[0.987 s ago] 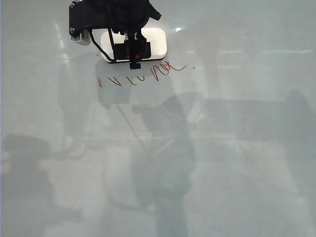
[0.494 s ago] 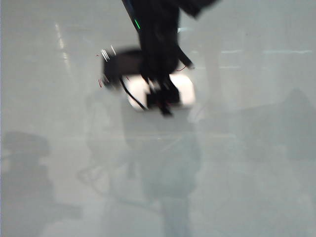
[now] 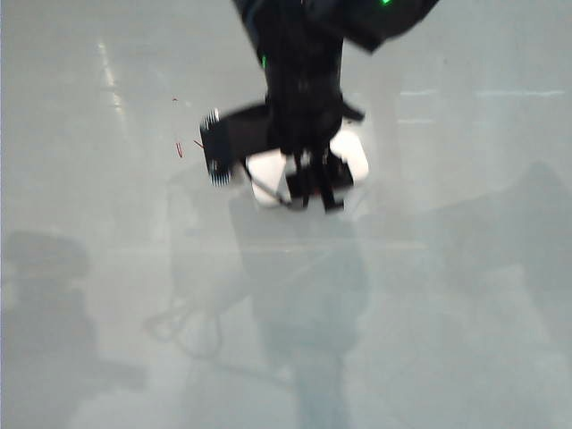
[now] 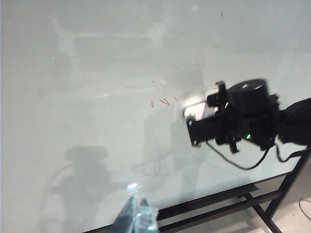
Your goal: Grab the whiteboard eraser that is attached to the surface of the whiteboard and use it to clean the writing on the whiteboard.
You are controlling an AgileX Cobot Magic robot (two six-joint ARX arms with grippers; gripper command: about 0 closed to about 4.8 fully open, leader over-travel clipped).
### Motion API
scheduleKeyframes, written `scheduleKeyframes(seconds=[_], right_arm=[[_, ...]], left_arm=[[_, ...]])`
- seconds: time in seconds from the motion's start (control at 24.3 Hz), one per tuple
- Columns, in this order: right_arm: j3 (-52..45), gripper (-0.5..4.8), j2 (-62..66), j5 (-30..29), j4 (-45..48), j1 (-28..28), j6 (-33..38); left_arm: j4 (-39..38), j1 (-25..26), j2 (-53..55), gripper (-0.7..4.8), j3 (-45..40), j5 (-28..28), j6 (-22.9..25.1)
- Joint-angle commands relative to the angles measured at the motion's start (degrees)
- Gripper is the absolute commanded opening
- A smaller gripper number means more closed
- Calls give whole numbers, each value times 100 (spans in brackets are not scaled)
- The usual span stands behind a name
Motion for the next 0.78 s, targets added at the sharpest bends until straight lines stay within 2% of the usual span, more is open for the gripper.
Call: scheduleKeyframes(seconds=[0.04, 0.37, 0.66, 0.78], right_arm=[[181, 237, -490, 227, 1067, -101, -247], [190, 231, -1117, 74, 850, 136, -234], [341, 209, -719, -37, 817, 649, -234], [750, 210, -345, -22, 780, 866, -236]], left_arm=[[96, -7, 11, -5, 9, -13, 26], [85, -7, 11, -4, 9, -9, 26], [85, -4, 11, -4, 9, -9, 26], [83, -2, 11, -5, 9, -11, 26]])
